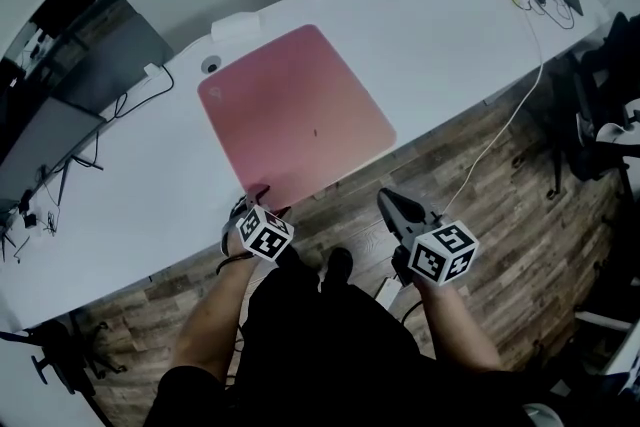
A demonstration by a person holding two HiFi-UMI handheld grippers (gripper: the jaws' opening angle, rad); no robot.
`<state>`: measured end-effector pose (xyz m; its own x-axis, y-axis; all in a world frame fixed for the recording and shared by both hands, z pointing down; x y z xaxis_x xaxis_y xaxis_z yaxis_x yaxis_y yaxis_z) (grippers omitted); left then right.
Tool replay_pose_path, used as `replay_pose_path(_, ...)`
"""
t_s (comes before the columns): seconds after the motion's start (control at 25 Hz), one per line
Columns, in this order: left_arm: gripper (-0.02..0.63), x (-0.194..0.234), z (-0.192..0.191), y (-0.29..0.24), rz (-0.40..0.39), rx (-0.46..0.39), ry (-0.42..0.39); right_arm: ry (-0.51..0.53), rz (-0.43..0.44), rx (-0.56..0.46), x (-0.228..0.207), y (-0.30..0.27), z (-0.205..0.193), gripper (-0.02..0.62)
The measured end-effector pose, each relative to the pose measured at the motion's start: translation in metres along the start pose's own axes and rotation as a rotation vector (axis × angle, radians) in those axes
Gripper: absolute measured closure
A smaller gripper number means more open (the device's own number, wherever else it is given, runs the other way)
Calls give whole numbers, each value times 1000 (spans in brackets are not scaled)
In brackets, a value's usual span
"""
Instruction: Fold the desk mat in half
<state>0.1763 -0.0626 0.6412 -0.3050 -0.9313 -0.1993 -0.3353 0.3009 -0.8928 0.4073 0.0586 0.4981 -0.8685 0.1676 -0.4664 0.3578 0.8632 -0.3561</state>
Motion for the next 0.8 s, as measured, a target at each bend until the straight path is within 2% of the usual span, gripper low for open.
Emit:
replay_pose_path(0.16,368,-2,1,7,-52,-31,40,-18,3,0,-1,-3,1,601)
replay_pose_path(0.24,475,1,4,14,-85,-69,82,-17,8,-2,-1,-6,2,601)
replay_pose_path(0.28,517,4,7,19,-79,-85,85,-15,9,-1,-1,-7,2,601)
replay_pose_path(0.4,549,13,18,35,0,-114,16,-19,13,4,-1,-9,0,601)
replay_pose_path(0.52,554,25,28,46,76,-126,-53,-12,24,4,5,-12,2,601)
replay_pose_path(0.64,495,33,34,46,132,-114,-137,3,41,3,9,-16,7,601)
replay_pose_path(0.72,450,34,35,40,127,-103,-163,12,46,1,11,-16,10,601)
replay_pose_path(0.8,439,34,33,35,96,-86,-169,20,46,1,14,-15,11,601)
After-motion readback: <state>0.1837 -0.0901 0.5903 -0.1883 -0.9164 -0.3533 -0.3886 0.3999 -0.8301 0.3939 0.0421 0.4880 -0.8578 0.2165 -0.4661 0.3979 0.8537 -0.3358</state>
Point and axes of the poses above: the fingertips, and each gripper's own axes: y backward along the fingers, x to its left, z out of its top, the point moved 6 cm from there along y, backward along the fingers, and after that the axes turned 2 degrees about x, right-handed, at the moved point
